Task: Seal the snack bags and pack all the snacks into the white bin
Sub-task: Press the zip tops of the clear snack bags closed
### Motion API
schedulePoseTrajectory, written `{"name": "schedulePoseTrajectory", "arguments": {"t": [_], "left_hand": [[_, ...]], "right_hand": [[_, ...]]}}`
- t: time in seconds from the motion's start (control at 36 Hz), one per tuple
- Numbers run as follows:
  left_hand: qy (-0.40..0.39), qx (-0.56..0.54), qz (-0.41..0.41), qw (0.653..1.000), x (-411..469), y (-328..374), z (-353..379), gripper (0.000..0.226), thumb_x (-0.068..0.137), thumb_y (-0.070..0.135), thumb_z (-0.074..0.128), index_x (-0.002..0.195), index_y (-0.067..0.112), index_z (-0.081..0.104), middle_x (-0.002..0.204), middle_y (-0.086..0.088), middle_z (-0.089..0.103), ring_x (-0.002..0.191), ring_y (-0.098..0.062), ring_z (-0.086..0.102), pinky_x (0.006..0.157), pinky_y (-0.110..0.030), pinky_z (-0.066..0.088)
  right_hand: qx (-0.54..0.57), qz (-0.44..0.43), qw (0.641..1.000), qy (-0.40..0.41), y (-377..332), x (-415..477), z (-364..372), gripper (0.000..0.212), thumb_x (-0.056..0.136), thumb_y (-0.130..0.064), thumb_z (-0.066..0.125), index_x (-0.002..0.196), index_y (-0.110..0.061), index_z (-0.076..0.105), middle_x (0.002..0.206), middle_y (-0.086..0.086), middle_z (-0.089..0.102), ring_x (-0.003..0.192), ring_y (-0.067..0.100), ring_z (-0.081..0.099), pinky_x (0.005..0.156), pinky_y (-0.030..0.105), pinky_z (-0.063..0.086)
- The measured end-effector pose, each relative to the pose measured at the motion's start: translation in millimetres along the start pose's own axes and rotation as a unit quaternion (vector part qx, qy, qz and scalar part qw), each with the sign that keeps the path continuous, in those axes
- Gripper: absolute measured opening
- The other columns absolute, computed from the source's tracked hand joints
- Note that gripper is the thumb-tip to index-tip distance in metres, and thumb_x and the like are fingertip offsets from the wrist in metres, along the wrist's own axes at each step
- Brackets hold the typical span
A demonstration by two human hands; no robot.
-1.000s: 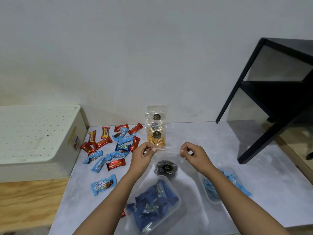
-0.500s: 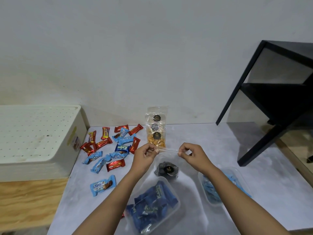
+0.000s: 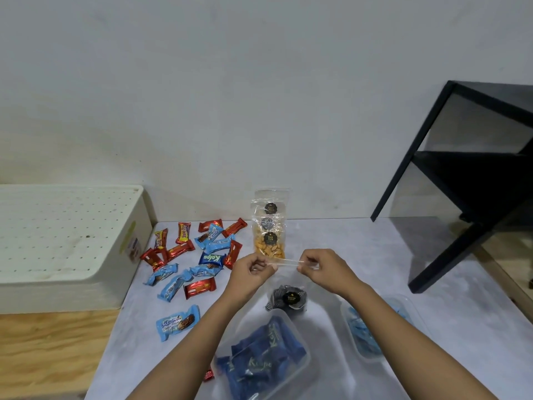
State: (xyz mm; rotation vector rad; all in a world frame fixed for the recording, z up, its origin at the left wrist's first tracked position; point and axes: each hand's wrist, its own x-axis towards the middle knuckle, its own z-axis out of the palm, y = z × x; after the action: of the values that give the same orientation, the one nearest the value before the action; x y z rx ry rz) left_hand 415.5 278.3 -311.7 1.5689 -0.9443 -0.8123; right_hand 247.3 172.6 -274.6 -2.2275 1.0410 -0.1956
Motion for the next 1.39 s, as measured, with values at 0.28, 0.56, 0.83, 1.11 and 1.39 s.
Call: {"name": "schedulePoseTrajectory", "arguments": {"t": [0.28,0.56,0.83,1.11,1.39], "left_hand": [[-0.015,0.076,0.016,0.997,2.7,3.8,2.4,0.012,0.085,0.009,0.063,0.078,0.019,0.063,0.074,0.005,0.059,0.069,-0.005,0.051,0.06,-0.006,0.038],[-0.025,0.073,0.011,0.997,0.0,5.0,3.9,0.012,0.086,0.01,0.061,0.08,0.019,0.062,0.074,0.005,0.058,0.069,-0.005,0.051,0.063,-0.007,0.039],[-0.06,0.029,-0.013,0.998,1.8,7.6,1.2,0.013,0.086,0.002,0.06,0.095,0.003,0.069,0.082,-0.003,0.066,0.075,-0.009,0.059,0.066,-0.011,0.048],[-0.058,0.056,-0.007,0.997,1.3,9.9,5.9,0.009,0.087,0.009,0.059,0.09,0.008,0.068,0.092,-0.016,0.068,0.091,-0.028,0.062,0.083,-0.036,0.051],[-0.065,0.064,-0.007,0.996,2.2,6.5,-1.8,0.011,0.086,0.009,0.062,0.091,0.011,0.072,0.088,-0.011,0.07,0.086,-0.022,0.064,0.081,-0.033,0.052]], "right_hand": [[-0.035,-0.04,0.999,-0.01,-17.2,6.1,2.7,0.01,0.079,-0.035,0.062,0.07,-0.036,0.059,0.082,-0.006,0.069,0.081,0.015,0.062,0.077,0.037,0.052],[-0.04,-0.054,0.998,-0.006,-19.2,5.4,6.1,0.008,0.079,-0.025,0.056,0.072,-0.029,0.058,0.079,-0.003,0.066,0.078,0.017,0.06,0.073,0.041,0.051],[-0.054,-0.04,0.997,-0.021,-20.4,3.1,4.8,0.01,0.084,-0.039,0.059,0.088,-0.033,0.066,0.091,-0.009,0.069,0.085,0.013,0.06,0.07,0.03,0.046],[-0.043,-0.02,0.998,0.037,-25.5,1.2,14.6,0.01,0.079,-0.033,0.059,0.072,-0.03,0.064,0.068,-0.008,0.059,0.069,0.013,0.055,0.058,0.025,0.039],[-0.056,-0.018,0.997,0.047,-26.4,1.4,17.4,0.012,0.08,-0.041,0.061,0.077,-0.031,0.067,0.072,-0.008,0.063,0.073,0.014,0.059,0.059,0.024,0.04]]}}
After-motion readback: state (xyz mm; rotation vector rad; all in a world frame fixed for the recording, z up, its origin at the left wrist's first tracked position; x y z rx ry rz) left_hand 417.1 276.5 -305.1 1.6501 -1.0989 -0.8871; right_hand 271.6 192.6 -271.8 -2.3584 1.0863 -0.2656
